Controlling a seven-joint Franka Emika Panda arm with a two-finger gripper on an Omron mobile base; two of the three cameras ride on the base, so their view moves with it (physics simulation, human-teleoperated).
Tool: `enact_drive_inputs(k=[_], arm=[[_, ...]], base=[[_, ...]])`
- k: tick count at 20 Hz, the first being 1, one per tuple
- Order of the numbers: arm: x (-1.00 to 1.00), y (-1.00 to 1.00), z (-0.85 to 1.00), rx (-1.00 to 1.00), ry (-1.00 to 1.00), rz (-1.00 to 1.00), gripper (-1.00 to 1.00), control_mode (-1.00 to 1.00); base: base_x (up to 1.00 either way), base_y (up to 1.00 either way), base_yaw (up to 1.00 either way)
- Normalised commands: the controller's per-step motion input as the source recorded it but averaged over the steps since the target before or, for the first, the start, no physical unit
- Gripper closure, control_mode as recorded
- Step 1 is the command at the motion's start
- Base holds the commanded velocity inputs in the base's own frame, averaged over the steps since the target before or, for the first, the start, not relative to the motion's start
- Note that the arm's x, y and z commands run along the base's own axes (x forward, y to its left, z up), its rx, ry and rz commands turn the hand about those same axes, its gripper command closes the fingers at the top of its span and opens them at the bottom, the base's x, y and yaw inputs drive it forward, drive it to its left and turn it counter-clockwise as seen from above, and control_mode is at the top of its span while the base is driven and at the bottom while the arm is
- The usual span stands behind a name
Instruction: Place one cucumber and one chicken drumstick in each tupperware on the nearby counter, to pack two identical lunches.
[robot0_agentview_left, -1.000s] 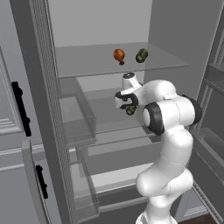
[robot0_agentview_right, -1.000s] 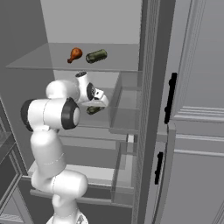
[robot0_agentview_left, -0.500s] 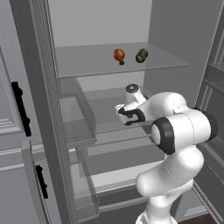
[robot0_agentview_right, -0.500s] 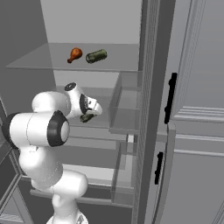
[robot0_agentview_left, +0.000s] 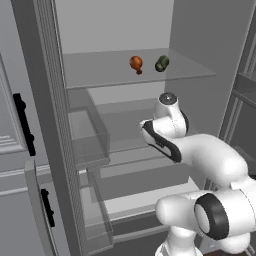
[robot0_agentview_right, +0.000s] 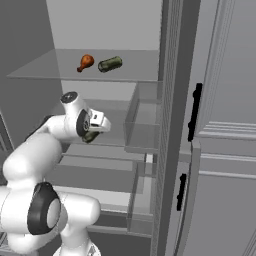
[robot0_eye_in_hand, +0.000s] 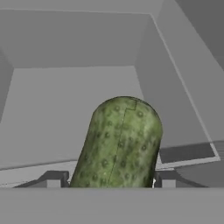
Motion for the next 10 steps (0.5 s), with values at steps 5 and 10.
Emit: enact_drive_inputs(k=[5,10], arm=[[-0.74,0.0,0.53,0.0,0.24,0.12,1.0,-1.0],[-1.0,-0.01,0.0,0.05,0.05,0.1,1.0,-1.0]], base=[[0.0,0.0,0.0],[0.0,0.0,0.0]])
